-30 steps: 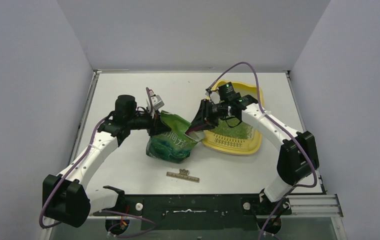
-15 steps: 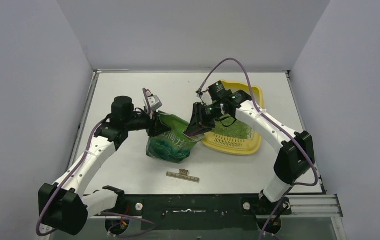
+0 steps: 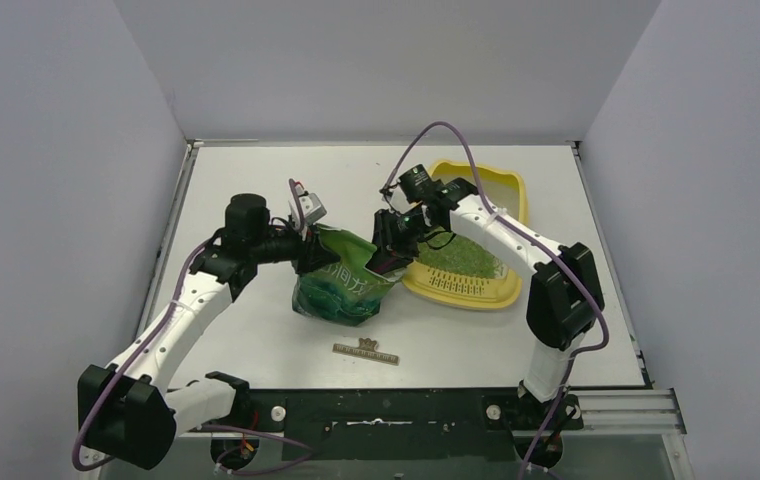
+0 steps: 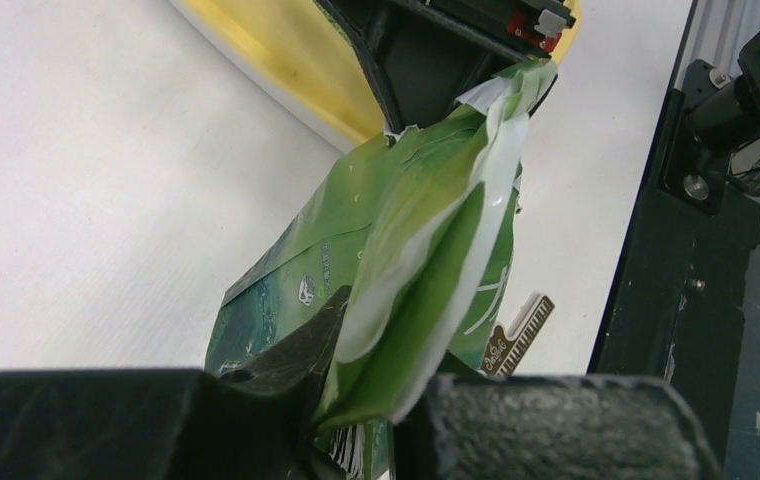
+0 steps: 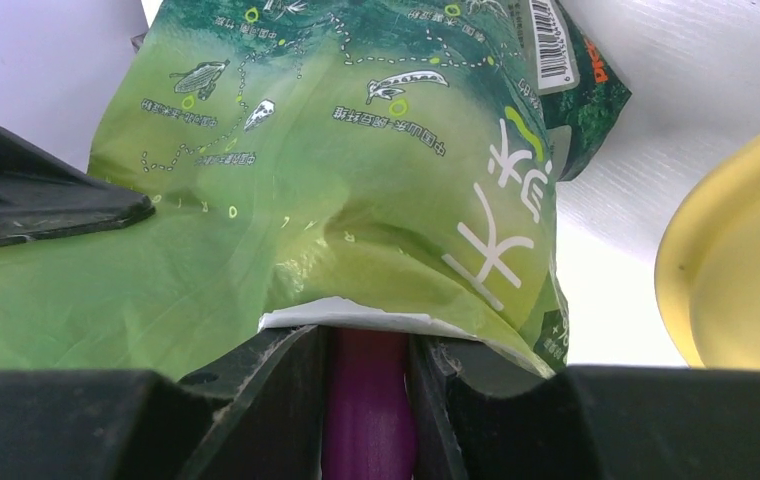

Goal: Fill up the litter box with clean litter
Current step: 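Scoop the cat litter from the cat litter bag.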

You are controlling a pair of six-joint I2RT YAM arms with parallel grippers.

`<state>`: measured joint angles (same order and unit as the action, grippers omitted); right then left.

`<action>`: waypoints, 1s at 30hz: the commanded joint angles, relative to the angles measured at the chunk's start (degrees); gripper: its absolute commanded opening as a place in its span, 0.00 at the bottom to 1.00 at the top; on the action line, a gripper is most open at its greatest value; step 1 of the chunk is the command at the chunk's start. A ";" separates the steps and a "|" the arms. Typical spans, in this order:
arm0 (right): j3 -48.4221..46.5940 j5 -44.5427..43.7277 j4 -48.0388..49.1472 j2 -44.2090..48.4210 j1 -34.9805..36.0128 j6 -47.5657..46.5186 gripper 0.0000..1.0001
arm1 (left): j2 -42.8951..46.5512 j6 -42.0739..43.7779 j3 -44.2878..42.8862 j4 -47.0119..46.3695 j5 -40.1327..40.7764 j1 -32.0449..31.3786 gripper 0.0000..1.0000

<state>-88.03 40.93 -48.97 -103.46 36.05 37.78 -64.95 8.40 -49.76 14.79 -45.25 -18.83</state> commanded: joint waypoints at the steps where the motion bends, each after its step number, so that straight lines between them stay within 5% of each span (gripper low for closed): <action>1: -0.86 -3.88 -1.04 -2.54 1.47 -1.24 0.00 | -0.97 2.08 -3.06 2.35 -0.51 -0.74 0.08; 5: 0.52 -2.84 2.86 -1.59 1.47 0.42 0.00 | -2.00 2.39 -3.78 3.65 -0.84 -1.16 0.00; 30: 19.31 12.76 45.38 8.67 -4.03 22.14 0.00 | -2.33 3.93 -4.54 5.86 -1.32 -2.24 0.00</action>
<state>-69.38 50.11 -18.17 -98.94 32.88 54.46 -67.53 11.86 -51.62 19.20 -43.59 -20.16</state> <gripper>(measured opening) 0.280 0.004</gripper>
